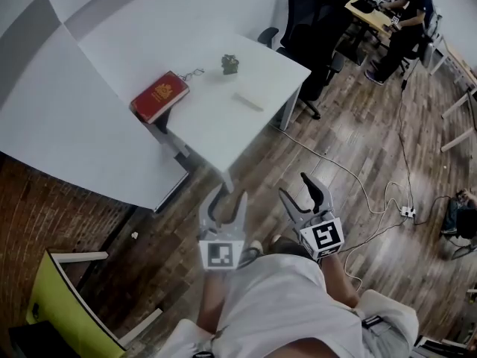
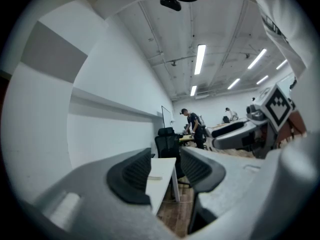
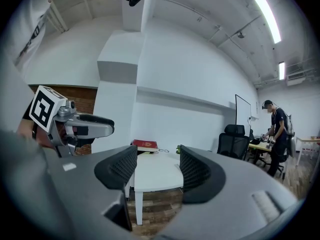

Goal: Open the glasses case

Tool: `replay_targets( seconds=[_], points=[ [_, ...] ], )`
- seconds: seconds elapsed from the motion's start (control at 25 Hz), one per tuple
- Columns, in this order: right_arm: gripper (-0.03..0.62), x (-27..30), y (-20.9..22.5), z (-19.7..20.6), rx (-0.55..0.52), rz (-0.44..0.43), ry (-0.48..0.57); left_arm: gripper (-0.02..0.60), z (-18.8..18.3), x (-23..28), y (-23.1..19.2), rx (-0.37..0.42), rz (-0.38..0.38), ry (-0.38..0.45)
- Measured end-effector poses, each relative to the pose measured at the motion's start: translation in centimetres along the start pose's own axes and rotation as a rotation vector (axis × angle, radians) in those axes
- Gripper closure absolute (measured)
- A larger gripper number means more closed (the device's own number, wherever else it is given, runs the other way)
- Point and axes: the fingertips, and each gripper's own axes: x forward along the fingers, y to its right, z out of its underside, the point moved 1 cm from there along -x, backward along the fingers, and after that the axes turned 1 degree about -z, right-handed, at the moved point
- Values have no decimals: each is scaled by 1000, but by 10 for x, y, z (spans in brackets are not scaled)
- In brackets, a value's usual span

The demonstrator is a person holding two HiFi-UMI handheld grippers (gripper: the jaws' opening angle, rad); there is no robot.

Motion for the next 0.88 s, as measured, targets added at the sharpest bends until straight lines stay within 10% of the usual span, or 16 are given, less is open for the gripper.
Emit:
replay_targets(
  seconds=[0.88],
  points=[
    [327, 93, 66, -3, 15, -57, -9, 396, 3, 98, -40, 10, -32, -46]
  ],
)
